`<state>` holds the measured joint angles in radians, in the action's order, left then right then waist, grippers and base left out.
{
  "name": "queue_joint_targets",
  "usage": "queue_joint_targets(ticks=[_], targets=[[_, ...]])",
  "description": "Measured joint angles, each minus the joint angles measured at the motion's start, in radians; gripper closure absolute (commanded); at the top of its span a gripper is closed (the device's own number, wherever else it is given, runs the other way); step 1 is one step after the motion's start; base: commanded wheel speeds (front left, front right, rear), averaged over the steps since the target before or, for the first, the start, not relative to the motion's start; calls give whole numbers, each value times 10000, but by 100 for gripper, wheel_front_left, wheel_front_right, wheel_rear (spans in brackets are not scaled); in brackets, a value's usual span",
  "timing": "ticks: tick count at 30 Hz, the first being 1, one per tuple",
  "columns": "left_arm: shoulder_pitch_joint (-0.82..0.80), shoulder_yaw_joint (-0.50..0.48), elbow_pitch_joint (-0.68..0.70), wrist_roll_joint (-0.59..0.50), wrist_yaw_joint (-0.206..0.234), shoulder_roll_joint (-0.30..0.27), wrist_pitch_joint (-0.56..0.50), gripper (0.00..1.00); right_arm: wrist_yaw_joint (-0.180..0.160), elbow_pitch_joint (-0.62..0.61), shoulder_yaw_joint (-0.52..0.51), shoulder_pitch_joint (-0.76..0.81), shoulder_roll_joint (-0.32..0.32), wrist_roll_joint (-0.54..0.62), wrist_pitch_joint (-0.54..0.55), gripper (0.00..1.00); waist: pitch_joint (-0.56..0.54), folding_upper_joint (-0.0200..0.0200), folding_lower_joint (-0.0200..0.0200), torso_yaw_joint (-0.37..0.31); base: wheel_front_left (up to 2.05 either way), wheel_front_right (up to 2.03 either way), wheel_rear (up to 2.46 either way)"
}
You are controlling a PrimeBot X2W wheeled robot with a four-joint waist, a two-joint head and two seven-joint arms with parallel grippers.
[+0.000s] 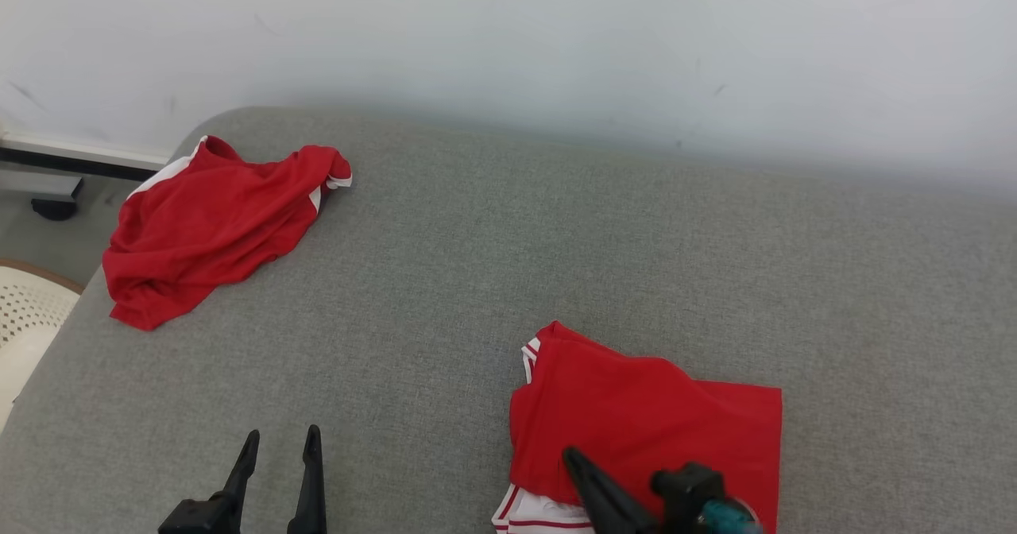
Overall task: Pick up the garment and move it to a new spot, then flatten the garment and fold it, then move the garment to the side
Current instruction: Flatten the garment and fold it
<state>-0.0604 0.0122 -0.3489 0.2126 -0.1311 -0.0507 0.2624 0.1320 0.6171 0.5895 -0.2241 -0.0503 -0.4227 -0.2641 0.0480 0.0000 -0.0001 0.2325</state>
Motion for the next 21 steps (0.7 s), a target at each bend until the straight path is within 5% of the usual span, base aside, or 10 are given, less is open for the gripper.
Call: queue_joint_targets(ticks=[8, 10, 12, 13, 21], targets=[[219, -128, 194, -119, 0, 0, 0, 0, 0, -1730, -2096, 542, 0, 560, 0, 100, -243, 0, -1, -261, 0, 0, 0], [258, -148, 286, -201, 0, 2, 0, 0, 0, -2140, -2759, 702, 2, 840, -2, 76, -285, 0, -1, -367, 0, 0, 0], [410, -196, 351, -267, 0, 0, 0, 0, 0, -2717, -3793, 1010, -2, 1233, 0, 33, -346, 0, -1, -530, 0, 0, 0], [412, -224, 362, -278, 0, 0, 0, 0, 0, -2888, -4090, 1104, 0, 1306, -2, 0, -367, 0, -1, -583, 0, 0, 0], [594, -257, 500, -451, 0, -2, 0, 0, 0, -3994, -5921, 1902, -4, 1789, -2, 0, -513, 0, 0, -1028, 0, 0, 0]])
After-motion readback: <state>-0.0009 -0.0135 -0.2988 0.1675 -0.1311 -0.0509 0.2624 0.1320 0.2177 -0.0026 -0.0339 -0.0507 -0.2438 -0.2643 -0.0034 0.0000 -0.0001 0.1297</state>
